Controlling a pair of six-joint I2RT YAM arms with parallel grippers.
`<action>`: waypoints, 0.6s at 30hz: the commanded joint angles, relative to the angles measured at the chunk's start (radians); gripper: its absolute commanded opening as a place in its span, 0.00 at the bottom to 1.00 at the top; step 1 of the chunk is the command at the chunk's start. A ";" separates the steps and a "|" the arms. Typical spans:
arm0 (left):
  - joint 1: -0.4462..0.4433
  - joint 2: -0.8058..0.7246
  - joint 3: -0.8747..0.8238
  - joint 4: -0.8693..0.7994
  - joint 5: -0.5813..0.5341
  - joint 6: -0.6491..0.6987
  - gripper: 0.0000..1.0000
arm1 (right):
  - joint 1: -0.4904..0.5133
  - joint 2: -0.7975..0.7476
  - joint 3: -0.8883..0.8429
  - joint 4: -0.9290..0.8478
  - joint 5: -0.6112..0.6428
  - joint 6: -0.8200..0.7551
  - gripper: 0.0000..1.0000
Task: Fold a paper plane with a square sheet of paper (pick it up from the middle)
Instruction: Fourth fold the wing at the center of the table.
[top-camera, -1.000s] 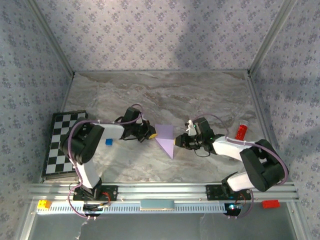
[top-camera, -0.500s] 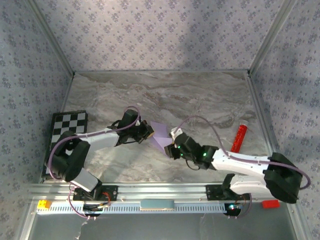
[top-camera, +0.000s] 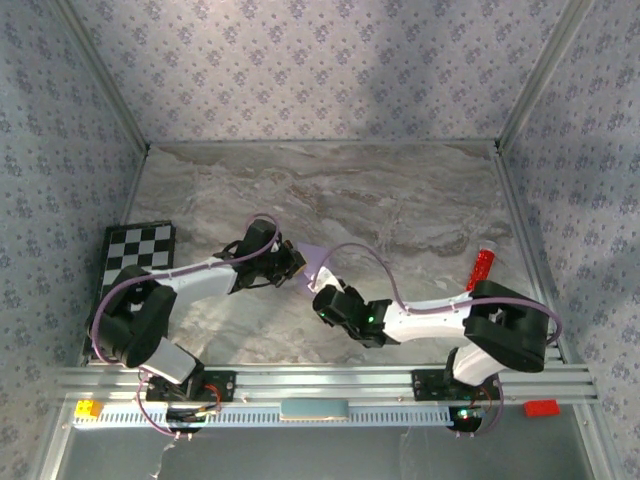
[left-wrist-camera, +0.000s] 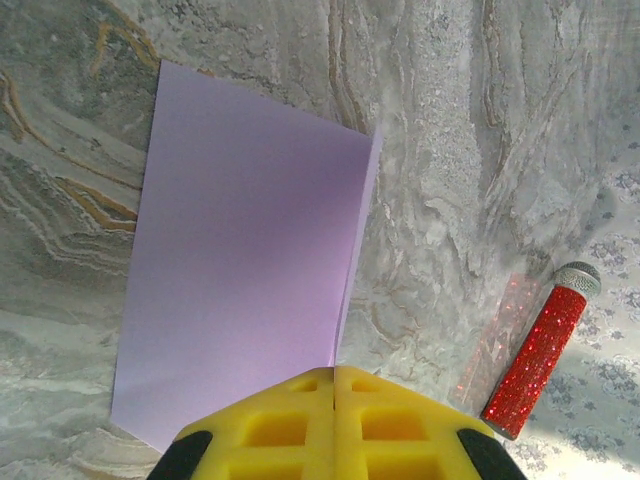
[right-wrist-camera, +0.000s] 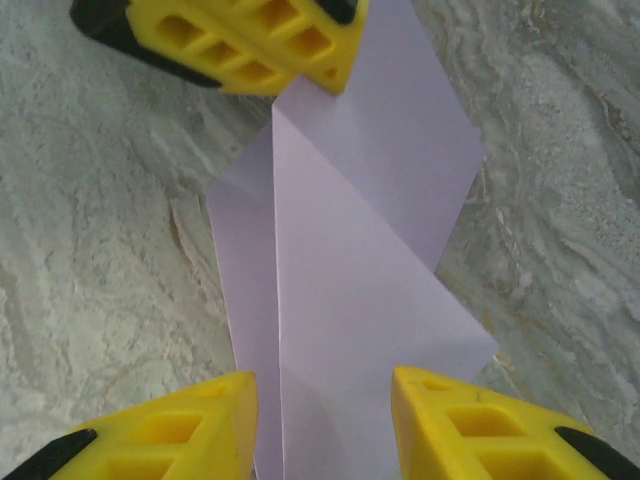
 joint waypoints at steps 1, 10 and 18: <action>-0.005 -0.024 0.015 -0.036 -0.014 -0.016 0.02 | 0.013 0.034 0.028 0.010 0.059 -0.014 0.40; -0.005 -0.027 0.022 -0.040 -0.010 -0.007 0.04 | 0.025 0.112 0.057 -0.026 0.088 -0.002 0.32; -0.005 -0.025 0.046 -0.069 -0.007 0.023 0.13 | 0.012 0.091 0.019 0.017 0.062 0.007 0.16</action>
